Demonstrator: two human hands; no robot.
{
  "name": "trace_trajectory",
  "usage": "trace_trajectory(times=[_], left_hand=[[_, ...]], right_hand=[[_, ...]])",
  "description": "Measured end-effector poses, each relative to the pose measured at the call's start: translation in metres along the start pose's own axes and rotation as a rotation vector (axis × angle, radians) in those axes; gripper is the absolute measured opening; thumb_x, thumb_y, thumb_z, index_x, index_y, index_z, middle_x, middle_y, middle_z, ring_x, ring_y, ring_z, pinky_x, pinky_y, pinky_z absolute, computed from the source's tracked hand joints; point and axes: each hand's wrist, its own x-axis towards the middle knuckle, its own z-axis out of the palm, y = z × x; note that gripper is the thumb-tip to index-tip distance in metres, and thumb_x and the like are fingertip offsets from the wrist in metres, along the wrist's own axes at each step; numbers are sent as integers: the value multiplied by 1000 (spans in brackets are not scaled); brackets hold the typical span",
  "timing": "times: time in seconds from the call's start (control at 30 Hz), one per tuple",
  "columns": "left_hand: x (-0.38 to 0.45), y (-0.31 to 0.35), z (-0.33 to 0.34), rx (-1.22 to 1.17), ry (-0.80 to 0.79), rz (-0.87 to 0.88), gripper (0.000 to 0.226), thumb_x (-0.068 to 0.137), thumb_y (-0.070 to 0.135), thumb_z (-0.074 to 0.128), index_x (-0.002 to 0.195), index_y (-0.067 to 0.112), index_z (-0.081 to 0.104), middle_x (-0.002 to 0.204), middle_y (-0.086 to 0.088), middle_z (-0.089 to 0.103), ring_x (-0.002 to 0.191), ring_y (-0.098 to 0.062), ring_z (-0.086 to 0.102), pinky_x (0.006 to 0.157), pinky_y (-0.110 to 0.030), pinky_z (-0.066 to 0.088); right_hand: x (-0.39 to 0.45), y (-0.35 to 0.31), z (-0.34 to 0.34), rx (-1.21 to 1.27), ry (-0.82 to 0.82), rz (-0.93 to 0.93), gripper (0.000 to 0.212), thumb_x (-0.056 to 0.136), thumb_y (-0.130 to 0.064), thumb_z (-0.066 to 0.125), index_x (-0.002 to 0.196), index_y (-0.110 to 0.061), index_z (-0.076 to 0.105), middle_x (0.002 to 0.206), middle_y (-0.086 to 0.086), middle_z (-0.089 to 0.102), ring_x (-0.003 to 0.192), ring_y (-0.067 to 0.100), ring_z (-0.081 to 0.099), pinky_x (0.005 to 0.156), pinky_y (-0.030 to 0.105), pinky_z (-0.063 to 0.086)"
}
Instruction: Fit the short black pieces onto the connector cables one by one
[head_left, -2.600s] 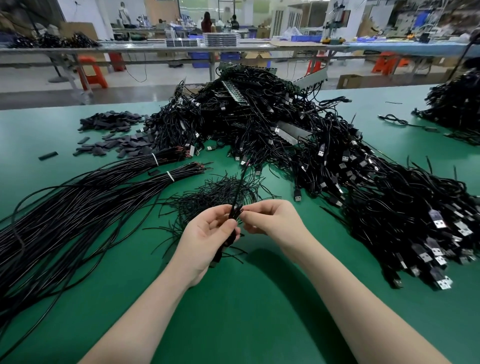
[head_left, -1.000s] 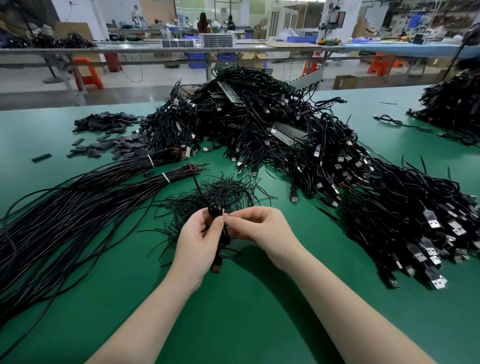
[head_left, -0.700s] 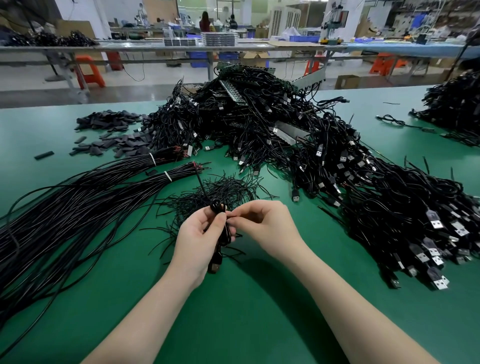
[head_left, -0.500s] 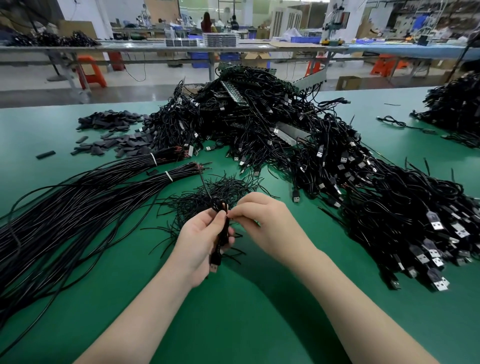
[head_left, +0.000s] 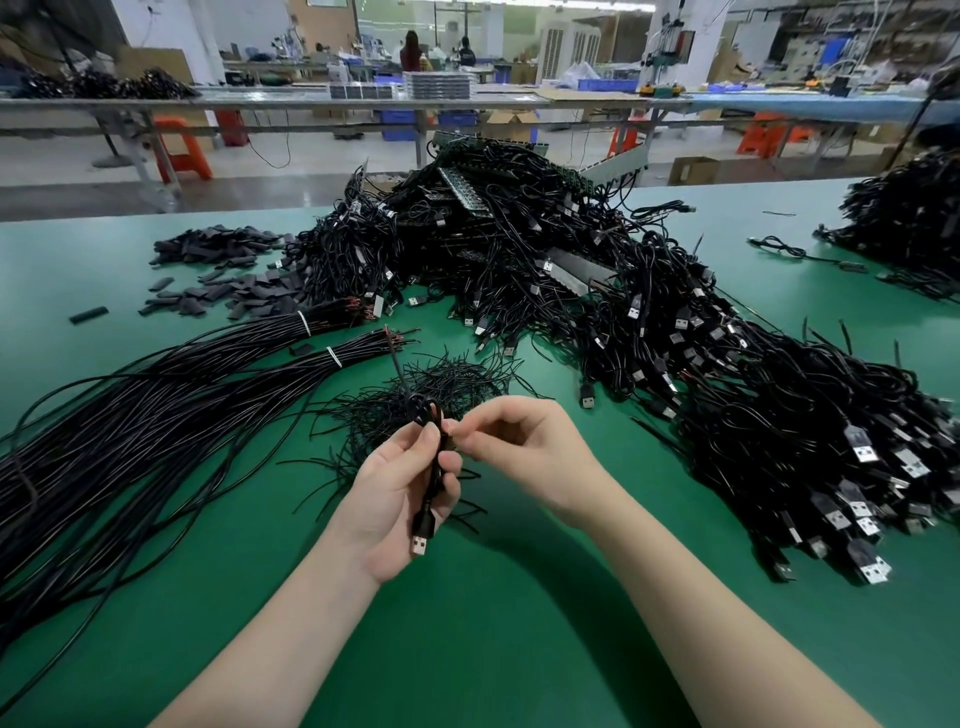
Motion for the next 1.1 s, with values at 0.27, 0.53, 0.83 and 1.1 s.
trace_trajectory(times=[0.27,0.53,0.83,1.1], left_hand=[[5,-1,-4,256,62,232,10,76,15,65,84,15,71,76,1,69,59,-8,63,53,-21,54],[6,-6,-9,490,41,347,25,74,17,68,98,12,70,80,-1,72,69,-12,66,61,-22,54],[4,-6,-8,469,-14,358,18,71,19,70,86,24,78,76,0,72,65,-11,66,60,-23,55],[3,-7,-8,517,-25,350,18,74,20,70,91,21,77,77,-4,72,67,-13,66,62,-23,54]], right_hand=[[2,-2,1,281,73,466,15,87,-24,70,94,-11,68,73,0,69,60,9,62,58,19,50],[1,-9,0,308,-15,687,20,85,-29,71,76,-12,69,71,0,70,54,5,55,49,14,43],[2,-12,-3,544,-83,806,16,82,-22,69,69,-12,69,69,2,66,55,4,56,49,11,47],[1,-9,-8,483,-115,743,26,89,-14,65,64,-14,73,68,3,66,55,6,56,49,13,47]])
